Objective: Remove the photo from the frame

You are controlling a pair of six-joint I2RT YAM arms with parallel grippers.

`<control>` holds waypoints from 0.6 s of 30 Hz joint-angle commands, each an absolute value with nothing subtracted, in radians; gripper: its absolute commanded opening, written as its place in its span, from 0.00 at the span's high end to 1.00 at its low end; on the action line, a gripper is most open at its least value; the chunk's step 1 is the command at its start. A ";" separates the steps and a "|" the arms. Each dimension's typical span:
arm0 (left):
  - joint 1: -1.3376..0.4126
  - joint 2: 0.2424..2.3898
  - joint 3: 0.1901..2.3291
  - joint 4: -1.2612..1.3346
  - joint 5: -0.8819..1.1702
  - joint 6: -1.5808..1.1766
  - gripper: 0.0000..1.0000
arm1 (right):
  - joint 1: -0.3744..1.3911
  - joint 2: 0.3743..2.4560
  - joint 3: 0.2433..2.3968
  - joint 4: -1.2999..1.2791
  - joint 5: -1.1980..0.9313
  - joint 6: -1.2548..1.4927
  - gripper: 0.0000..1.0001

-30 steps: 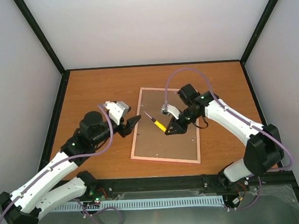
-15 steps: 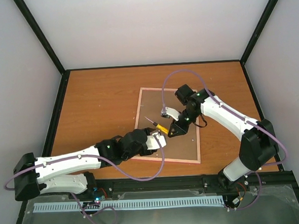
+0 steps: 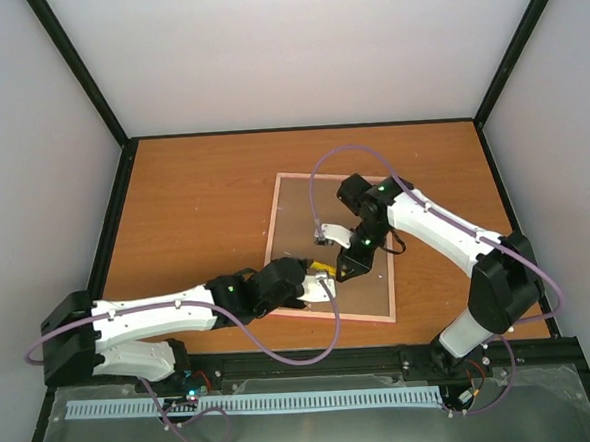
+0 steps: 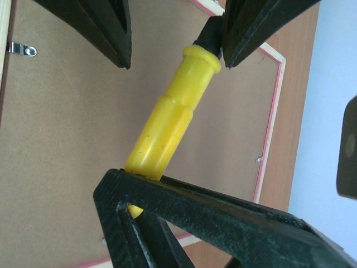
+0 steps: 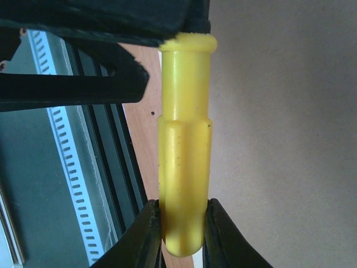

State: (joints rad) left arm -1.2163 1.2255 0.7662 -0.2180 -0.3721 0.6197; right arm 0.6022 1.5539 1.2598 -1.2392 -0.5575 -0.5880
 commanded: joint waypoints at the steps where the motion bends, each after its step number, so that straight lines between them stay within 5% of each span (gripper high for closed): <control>1: -1.227 1.263 0.797 -0.184 -0.408 0.679 0.56 | 0.637 1.566 1.276 -1.284 -0.560 -0.618 0.97; 6: -1.227 1.268 0.778 -0.153 -0.434 0.702 0.65 | 0.649 1.574 1.280 -1.304 -0.556 -0.625 0.97; 13: -1.229 1.288 0.749 -0.133 -0.426 0.718 0.57 | 0.652 1.586 1.302 -1.344 -0.575 -0.638 0.97; 18: -1.233 1.298 0.737 -0.120 -0.437 0.726 0.63 | 0.653 1.599 1.315 -1.359 -0.578 -0.645 0.97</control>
State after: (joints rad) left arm -1.2186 1.2903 0.7429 -0.1528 -0.4202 0.6971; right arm 0.6422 1.5818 1.2823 -1.3239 -0.5602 -0.6231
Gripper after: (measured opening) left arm 0.403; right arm 0.130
